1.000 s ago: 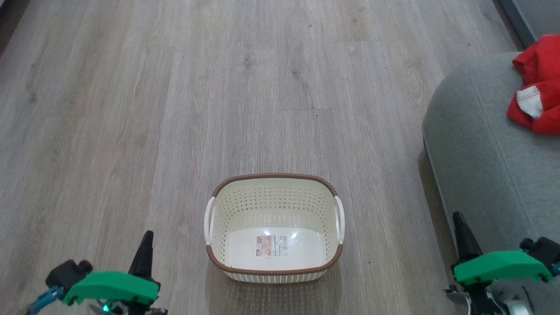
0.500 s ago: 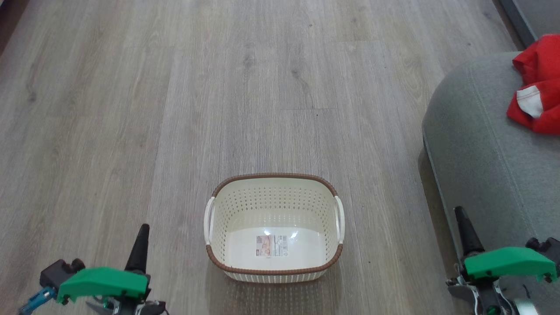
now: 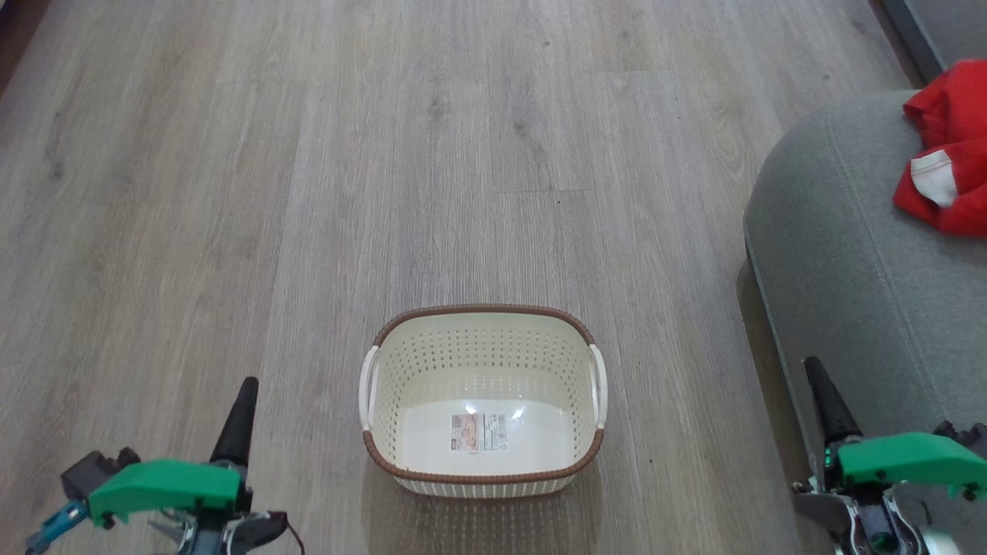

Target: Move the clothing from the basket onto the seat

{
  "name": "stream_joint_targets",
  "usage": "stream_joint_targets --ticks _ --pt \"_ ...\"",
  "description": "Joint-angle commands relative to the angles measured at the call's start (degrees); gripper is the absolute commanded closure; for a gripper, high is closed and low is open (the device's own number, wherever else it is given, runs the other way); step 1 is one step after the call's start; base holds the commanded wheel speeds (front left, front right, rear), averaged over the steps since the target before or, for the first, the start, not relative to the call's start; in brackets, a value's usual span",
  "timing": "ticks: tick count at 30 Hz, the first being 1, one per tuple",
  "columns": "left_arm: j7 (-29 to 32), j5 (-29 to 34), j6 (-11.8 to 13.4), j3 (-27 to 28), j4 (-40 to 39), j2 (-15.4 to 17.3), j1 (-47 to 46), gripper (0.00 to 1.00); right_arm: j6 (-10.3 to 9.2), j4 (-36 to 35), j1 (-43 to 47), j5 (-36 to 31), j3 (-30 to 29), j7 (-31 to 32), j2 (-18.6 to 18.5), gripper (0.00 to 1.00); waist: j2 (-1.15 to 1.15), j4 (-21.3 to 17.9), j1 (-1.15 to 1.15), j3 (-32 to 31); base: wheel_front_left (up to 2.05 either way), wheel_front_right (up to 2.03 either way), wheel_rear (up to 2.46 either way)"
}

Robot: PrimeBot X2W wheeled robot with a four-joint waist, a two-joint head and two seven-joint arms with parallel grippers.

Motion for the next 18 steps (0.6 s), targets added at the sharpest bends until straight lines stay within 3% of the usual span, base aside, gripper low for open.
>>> stream_joint_targets --ticks 1,18 --pt "0.40 -1.64 -0.58 1.96 -2.27 0.48 -2.99 1.00 -0.01 -2.48 -3.48 1.95 0.78 0.60 -0.21 1.00 0.00 0.00 0.00 0.01 0.00 0.00 0.00" --pt "3.27 -12.16 -0.93 3.31 -3.71 0.55 -3.81 1.00 -0.01 -3.98 -4.09 14.12 0.30 3.45 -0.20 1.00 0.00 -0.03 0.00 0.09 0.00 0.00 0.00"
